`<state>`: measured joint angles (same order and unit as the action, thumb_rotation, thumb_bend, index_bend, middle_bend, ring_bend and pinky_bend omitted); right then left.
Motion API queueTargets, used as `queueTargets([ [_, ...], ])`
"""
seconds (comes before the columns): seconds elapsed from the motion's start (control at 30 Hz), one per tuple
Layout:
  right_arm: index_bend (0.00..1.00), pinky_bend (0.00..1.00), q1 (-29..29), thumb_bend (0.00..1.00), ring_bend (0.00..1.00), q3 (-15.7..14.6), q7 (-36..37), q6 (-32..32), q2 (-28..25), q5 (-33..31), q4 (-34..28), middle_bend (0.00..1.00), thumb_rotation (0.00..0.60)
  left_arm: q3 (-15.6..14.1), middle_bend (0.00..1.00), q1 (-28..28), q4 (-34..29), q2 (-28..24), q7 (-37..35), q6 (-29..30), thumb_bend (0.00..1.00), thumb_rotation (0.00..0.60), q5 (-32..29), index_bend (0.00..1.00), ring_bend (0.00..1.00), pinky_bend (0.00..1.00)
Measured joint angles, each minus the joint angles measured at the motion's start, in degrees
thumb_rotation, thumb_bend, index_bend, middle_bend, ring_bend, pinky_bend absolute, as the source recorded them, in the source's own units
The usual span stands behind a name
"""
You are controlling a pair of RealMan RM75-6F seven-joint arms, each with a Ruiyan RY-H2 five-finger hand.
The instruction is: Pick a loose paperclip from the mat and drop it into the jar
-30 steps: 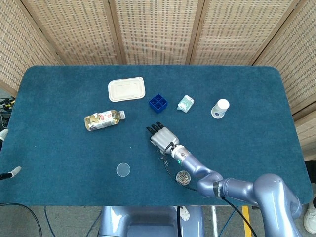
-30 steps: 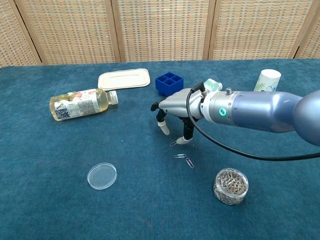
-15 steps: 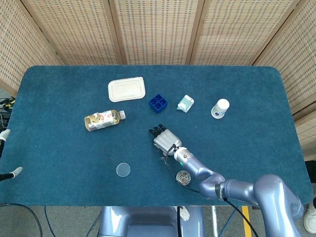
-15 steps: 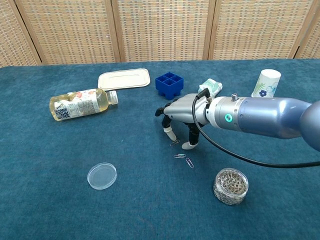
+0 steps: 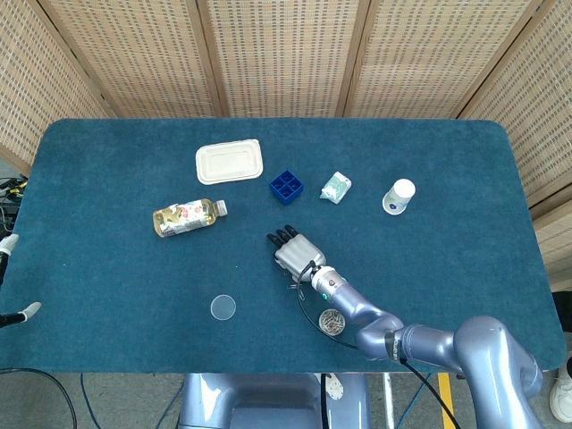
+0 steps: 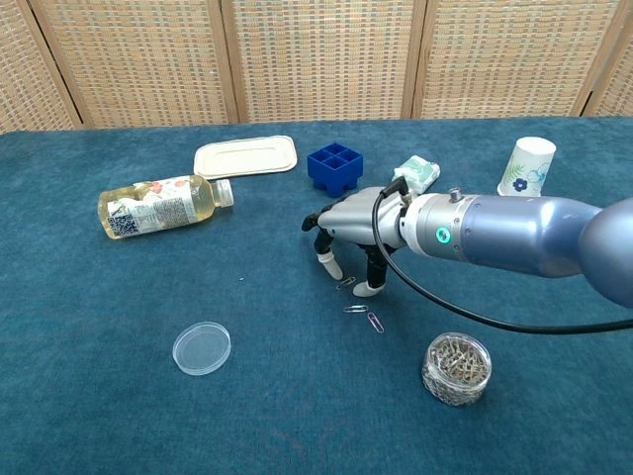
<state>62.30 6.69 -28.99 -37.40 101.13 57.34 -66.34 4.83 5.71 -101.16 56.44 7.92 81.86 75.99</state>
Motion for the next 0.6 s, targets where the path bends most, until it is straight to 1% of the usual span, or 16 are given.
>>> queueTargets([
  [0.2, 0.48, 0.0, 0.38, 0.29, 0.0, -0.07, -0.8, 0.61, 0.68, -1.39, 1.23, 0.04, 0.6, 0.03, 0.0, 0.0, 0.07, -0.03, -0.17, -0.02, 0.0, 0.6, -0.12, 0.0, 0.0, 0.0],
  [0.27, 0.49, 0.0, 0.43, 0.29, 0.0, -0.2, -1.05, 0.66, 0.69, -1.65, 1.24, 0.04, 0.6, 0.02, 0.0, 0.06, 0.08, -0.04, -0.18, -0.12, 0.0, 0.6, -0.13, 0.0, 0.0, 0.0],
  [0.4, 0.54, 0.0, 0.41, 0.31, 0.0, -0.28, -1.06, 0.53, 0.68, -1.65, 1.08, 0.03, 0.6, 0.02, 0.0, 0.08, 0.03, -0.05, -0.14, -0.11, 0.0, 0.6, -0.12, 0.0, 0.0, 0.0],
  [0.6, 0.55, 0.0, 0.39, 0.34, 0.0, -0.55, -1.26, 0.57, 0.85, -1.93, 1.2, 0.03, 0.6, -0.03, 0.0, -0.01, -0.06, -0.08, -0.16, 0.14, 0.0, 0.6, 0.02, 0.0, 0.0, 0.0],
])
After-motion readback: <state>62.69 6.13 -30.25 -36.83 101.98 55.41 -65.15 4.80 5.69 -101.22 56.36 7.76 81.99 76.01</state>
